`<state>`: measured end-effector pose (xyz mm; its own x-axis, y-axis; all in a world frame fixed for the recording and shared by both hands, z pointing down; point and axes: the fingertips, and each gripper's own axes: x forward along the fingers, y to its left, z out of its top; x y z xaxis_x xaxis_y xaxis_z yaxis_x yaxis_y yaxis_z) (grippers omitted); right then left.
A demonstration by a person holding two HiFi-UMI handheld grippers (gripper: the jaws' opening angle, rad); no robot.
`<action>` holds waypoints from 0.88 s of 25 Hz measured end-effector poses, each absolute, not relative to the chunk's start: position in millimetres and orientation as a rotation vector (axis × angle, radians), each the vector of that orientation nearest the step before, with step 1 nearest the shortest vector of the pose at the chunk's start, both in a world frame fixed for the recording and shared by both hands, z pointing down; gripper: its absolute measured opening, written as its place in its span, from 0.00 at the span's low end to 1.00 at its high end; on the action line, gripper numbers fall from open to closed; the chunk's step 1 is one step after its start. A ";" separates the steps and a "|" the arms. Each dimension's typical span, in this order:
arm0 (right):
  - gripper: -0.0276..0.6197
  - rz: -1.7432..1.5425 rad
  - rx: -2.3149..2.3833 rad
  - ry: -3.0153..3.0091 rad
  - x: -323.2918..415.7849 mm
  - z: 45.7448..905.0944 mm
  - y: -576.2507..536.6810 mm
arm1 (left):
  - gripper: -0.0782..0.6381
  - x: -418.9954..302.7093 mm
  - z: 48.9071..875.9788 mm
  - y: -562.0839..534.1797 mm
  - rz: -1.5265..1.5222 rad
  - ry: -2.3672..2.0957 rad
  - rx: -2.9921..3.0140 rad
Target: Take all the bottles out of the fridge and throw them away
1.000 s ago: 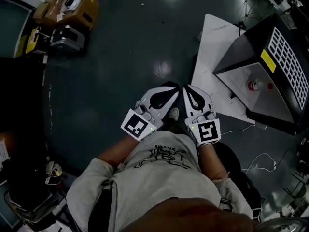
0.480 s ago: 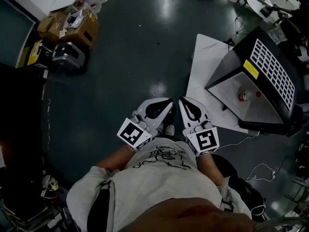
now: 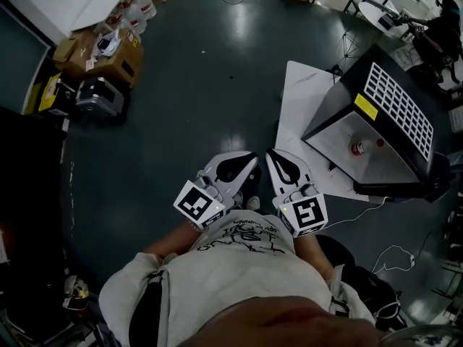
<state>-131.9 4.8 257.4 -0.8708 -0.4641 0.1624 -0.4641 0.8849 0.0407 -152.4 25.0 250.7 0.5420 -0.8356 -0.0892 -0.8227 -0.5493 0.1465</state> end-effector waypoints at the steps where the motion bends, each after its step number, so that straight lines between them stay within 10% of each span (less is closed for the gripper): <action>1: 0.06 -0.005 0.728 -2.882 -131.5 256.9 4.2 | 0.12 -152.0 250.2 24.4 -0.230 -1.435 2.686; 22: 0.06 0.037 1.055 -2.766 -60.9 260.3 -14.1 | 0.12 -76.9 251.9 0.1 -0.233 -1.087 2.818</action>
